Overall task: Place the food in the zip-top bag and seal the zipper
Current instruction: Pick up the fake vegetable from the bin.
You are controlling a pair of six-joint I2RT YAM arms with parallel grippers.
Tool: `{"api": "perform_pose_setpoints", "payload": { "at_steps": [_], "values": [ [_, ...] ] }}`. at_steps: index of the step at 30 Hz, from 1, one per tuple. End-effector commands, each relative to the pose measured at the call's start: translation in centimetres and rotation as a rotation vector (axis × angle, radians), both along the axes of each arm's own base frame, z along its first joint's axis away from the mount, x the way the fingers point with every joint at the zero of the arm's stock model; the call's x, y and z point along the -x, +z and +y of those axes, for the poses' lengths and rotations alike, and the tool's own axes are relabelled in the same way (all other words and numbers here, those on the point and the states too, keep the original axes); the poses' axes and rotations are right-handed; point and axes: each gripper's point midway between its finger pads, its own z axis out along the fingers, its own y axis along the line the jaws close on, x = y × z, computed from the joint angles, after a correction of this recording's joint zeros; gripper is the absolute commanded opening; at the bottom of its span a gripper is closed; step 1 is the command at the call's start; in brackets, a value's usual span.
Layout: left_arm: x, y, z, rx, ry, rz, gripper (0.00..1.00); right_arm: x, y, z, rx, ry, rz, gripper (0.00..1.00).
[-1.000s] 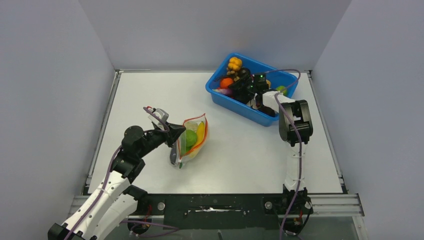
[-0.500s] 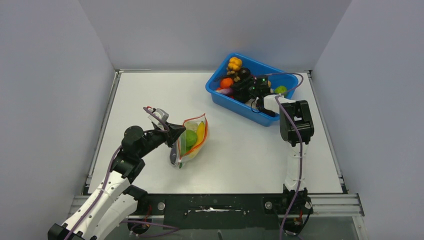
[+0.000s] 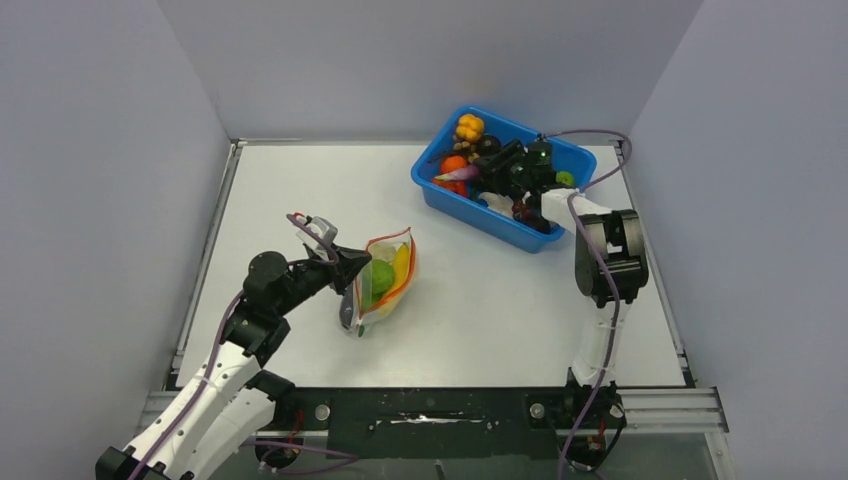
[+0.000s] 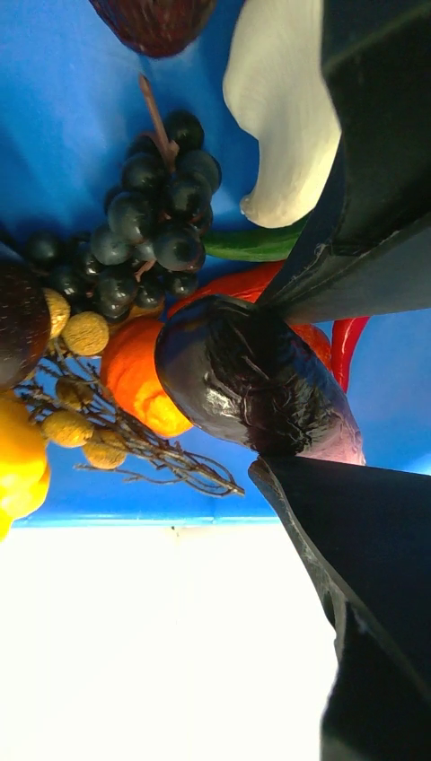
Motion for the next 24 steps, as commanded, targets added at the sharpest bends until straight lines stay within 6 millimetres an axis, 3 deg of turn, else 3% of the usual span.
{"api": "perform_pose_setpoints", "payload": {
  "at_steps": [1,11,17,24],
  "values": [
    [-0.3,1.6,0.0,0.016,0.002,-0.062,0.0,-0.5,5.7,-2.3,0.078,-0.04,-0.174,0.3],
    [-0.5,2.7,-0.4,0.077,0.004,-0.055,0.0,2.3,11.7,-6.1,0.335,-0.084,-0.306,0.3],
    [-1.1,3.7,-0.6,0.112,0.019,-0.037,0.0,6.5,15.4,-7.3,0.44,-0.065,-0.38,0.3],
    [-2.2,4.4,-0.5,0.147,0.061,-0.021,0.0,12.1,18.1,-6.2,0.497,0.016,-0.441,0.3]
  ]
}}
